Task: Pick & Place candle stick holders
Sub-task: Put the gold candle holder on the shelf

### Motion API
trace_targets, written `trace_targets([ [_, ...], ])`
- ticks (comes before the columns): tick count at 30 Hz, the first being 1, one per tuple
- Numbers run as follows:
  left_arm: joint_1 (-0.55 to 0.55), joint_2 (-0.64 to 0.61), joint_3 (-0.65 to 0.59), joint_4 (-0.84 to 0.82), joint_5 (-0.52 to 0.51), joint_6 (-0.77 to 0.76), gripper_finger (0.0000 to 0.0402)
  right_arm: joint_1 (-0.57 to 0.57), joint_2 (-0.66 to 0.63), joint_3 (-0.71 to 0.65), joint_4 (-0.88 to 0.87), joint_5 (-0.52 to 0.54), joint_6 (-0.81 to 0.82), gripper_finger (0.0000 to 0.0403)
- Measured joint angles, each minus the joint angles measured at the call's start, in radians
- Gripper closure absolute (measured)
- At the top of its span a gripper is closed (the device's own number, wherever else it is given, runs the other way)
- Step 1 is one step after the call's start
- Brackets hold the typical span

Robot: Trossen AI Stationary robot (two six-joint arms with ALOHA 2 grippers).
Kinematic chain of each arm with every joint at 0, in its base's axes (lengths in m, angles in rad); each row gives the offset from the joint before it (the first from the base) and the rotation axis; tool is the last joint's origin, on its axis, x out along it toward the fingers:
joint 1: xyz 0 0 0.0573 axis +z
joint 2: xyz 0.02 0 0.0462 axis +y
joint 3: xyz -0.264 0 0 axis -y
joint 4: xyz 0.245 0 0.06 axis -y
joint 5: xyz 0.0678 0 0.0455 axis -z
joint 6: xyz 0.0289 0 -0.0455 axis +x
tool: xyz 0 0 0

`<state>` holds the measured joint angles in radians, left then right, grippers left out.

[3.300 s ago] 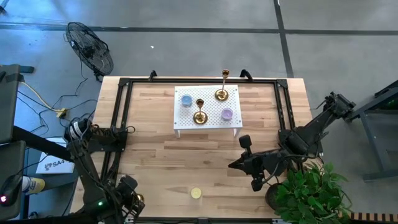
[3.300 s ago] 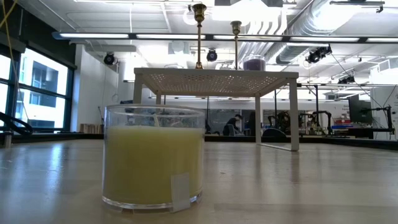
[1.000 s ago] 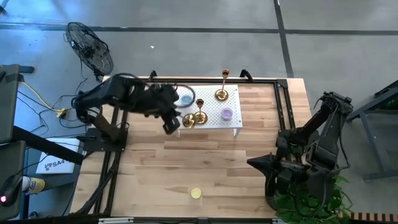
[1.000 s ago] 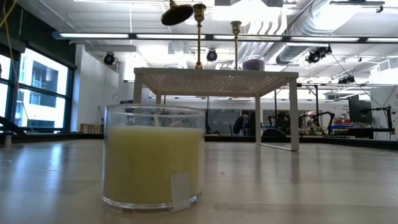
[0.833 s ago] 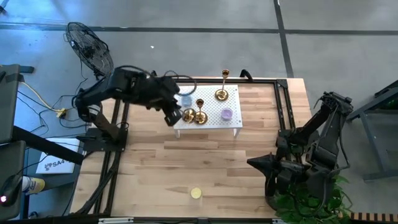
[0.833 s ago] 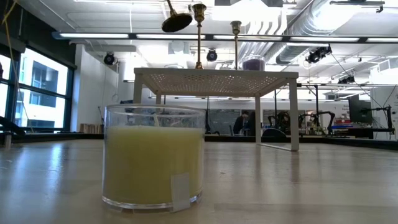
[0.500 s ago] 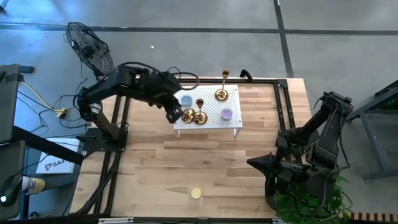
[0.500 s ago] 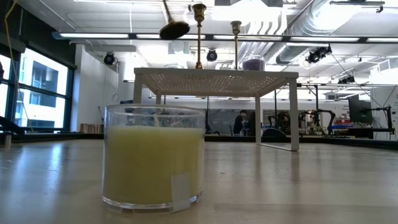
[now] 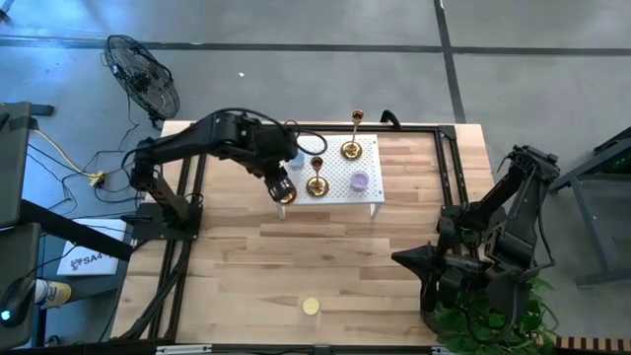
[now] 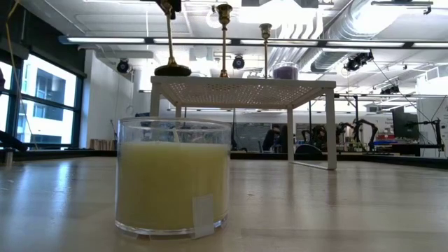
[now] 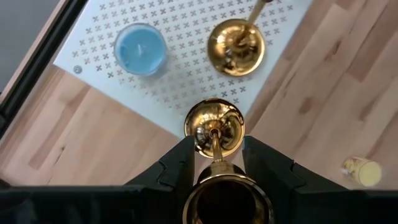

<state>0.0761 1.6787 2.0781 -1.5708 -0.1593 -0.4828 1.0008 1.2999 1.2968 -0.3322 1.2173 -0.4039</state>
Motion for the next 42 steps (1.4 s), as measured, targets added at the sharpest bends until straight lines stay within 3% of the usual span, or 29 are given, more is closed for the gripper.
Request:
trace_targets([
  [11,0.05,0.0,-0.001,0.0,0.027,0.015,0.0281,0.0,0.0,0.0,-0.03,-0.002,0.028,0.0402],
  [42,0.05,0.05,0.003,0.042,0.053,0.062,0.0281,0.0,0.0,0.0,-0.046,-0.002,0.026,0.0402],
])
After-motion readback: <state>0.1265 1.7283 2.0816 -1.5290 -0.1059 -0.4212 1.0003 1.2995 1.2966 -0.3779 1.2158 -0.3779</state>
